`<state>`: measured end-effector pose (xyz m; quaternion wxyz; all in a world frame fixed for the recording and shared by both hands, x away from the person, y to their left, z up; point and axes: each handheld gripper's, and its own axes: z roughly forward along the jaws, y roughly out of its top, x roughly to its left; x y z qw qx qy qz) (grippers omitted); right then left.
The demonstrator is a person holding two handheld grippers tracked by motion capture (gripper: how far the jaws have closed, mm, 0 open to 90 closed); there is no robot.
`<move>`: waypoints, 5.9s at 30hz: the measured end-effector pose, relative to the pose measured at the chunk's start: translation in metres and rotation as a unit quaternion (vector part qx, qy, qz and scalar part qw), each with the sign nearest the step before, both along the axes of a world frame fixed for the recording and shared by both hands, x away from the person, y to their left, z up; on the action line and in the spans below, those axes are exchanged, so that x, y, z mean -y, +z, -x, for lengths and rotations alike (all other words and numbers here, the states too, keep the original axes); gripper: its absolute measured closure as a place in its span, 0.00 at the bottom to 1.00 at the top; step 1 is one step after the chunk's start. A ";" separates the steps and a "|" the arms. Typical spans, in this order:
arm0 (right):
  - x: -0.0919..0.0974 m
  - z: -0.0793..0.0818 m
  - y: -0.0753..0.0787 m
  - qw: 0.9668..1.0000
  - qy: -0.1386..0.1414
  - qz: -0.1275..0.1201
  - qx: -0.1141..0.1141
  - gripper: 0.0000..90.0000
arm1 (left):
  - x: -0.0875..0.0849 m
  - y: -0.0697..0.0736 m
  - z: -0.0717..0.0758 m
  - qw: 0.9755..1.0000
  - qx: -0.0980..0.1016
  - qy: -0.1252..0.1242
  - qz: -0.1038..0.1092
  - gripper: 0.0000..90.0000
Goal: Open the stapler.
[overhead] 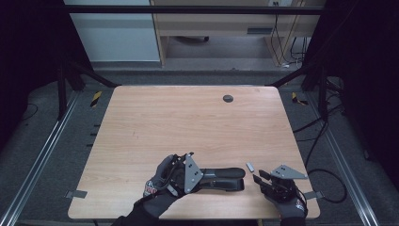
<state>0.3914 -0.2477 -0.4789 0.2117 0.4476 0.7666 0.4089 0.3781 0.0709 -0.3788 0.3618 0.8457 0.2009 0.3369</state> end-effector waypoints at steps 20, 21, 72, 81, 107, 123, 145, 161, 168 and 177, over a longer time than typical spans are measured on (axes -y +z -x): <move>0.000 0.000 0.000 1.000 0.002 0.000 0.002 0.74 | 0.021 -0.007 0.006 1.000 0.007 -0.018 -0.024 0.40; -0.001 0.000 0.000 1.000 0.002 0.000 0.002 0.74 | 0.021 -0.007 0.007 0.999 0.007 -0.019 -0.025 0.40; -0.005 0.000 0.000 1.000 0.010 0.007 -0.004 0.91 | 0.059 -0.026 0.023 0.994 0.036 -0.048 -0.096 0.33; -0.006 0.000 -0.001 1.000 0.014 0.008 -0.005 0.93 | 0.065 -0.030 0.025 0.991 0.047 -0.047 -0.112 0.32; -0.007 0.001 0.000 1.000 0.019 0.001 -0.015 1.00 | 0.084 -0.049 0.019 0.987 0.052 -0.050 -0.146 0.32; -0.011 0.001 -0.001 1.000 0.027 0.003 -0.016 1.00 | 0.093 -0.055 0.011 0.982 0.054 -0.047 -0.175 0.34; -0.020 0.001 -0.005 0.999 0.040 0.009 -0.009 1.00 | 0.102 -0.068 -0.002 0.979 0.072 -0.034 -0.190 0.42; -0.033 -0.001 -0.012 0.998 0.061 0.002 -0.015 1.00 | 0.107 -0.074 -0.003 0.974 0.081 -0.037 -0.207 0.52; -0.033 -0.002 -0.013 0.998 0.066 -0.009 -0.014 1.00 | 0.110 -0.075 -0.003 0.972 0.086 -0.038 -0.216 0.57; -0.036 -0.003 -0.015 0.997 0.070 -0.014 -0.015 1.00 | 0.111 -0.076 -0.003 0.971 0.088 -0.034 -0.220 0.58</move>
